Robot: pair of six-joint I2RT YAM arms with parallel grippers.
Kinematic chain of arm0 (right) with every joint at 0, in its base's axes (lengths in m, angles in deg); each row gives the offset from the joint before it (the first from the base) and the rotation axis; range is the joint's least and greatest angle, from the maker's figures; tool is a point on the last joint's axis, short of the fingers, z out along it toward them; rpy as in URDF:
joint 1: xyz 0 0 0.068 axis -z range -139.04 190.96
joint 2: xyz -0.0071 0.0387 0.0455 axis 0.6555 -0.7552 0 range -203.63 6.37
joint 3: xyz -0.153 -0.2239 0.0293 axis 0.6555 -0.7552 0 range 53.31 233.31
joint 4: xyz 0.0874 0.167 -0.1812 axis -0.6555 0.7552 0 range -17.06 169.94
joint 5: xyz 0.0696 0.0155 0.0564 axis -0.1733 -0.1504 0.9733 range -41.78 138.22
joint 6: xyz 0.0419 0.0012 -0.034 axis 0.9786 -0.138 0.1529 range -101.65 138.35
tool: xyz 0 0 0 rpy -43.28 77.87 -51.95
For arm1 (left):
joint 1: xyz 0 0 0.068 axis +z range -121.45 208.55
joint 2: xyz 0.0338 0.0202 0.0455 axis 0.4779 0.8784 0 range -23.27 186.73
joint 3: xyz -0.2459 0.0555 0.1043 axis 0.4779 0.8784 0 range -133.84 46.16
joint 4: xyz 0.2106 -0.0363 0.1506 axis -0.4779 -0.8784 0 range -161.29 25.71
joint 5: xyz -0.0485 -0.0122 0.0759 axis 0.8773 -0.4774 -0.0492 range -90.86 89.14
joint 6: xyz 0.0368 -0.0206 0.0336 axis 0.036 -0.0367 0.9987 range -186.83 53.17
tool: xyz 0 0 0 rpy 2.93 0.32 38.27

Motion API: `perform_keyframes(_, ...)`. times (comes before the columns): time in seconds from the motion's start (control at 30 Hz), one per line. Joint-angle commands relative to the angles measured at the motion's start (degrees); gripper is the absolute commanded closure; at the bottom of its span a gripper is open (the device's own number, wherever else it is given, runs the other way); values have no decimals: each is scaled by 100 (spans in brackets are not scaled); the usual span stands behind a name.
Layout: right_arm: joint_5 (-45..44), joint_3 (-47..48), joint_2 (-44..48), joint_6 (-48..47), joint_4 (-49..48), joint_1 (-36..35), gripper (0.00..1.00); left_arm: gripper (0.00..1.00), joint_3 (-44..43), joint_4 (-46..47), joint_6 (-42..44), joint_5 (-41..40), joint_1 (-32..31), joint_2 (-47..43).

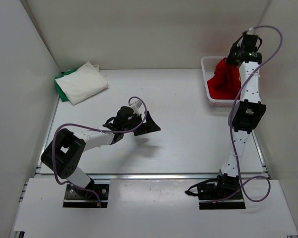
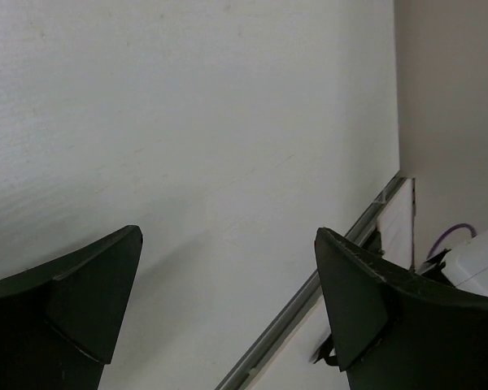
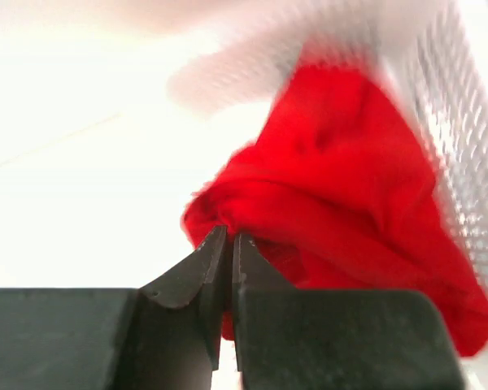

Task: Fold and stack the t-shirts
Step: Grab crumpled tshirt from bin with the right arm, then move the tshirt to the center of the board

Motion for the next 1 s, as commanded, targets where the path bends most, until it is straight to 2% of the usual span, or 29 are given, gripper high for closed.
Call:
perform_keyframes(0.0, 267, 634, 1593, -98, -65, -417, 100, 2, -298, 116, -208, 276, 89, -175)
perform_keyframes(0.1, 845, 425, 2383, -90, -232, -673, 100, 1, -122, 230, -339, 231, 291, -561)
perform_keyframes(0.17, 1389, 109, 2894, -11, -556, -962, 100, 2, 19, 265, -462, 283, 659, -781)
perform_keyframes(0.27, 1637, -1153, 3878, -63, -1257, -1550, 100, 2, 343, 406, -726, 573, 1247, -1089)
perform_keyframes(0.37, 1726, -2237, 5046, -46, -2320, -2209, 100, 1, 713, 450, -893, 609, 1784, -1484)
perform_keyframes(0.47, 1174, -3055, 5864, -335, -2806, -3061, 100, 2, 1090, 398, -999, 539, 2320, -1914)
perform_keyframes(0.53, 1259, -3370, 6023, -179, -3052, -3179, 100, 1, 1231, 266, -973, 496, 2628, -2143)
perform_keyframes(0.6, 2029, -3934, 6104, 469, -3403, -2908, 100, 1, 1197, 82, -903, 364, 2944, -2468)
perform_keyframes(0.7, 2454, -5765, 6096, 1339, -4411, -2739, 100, 2, 1048, -182, -630, 91, 3121, -2645)
perform_keyframes(0.73, 2098, -5990, 6078, 1351, -4868, -2896, 100, 1, 1004, -261, -508, -57, 3078, -2663)
perform_keyframes(0.8, 1711, -6901, 5693, 1089, -5467, -3115, 99, 1, 916, -367, -367, -164, 3051, -2681)
perform_keyframes(0.83, 1691, -7176, 5560, 1453, -5958, -3013, 100, 1, 924, -393, -375, -199, 3025, -2663)
perform_keyframes(0.87, 1838, -7614, 5298, 1605, -6354, -2951, 100, 1, 976, -359, -375, -199, 3025, -2681)
perform_keyframes(0.9, 2440, -8010, 4965, 2137, -6628, -2663, 100, 2, 1064, -280, -331, -199, 3008, -2681)
perform_keyframes(0.97, 2806, -8695, 4734, 3036, -7252, -2283, 85, 2, 1056, -471, -139, -400, 2789, -2690)
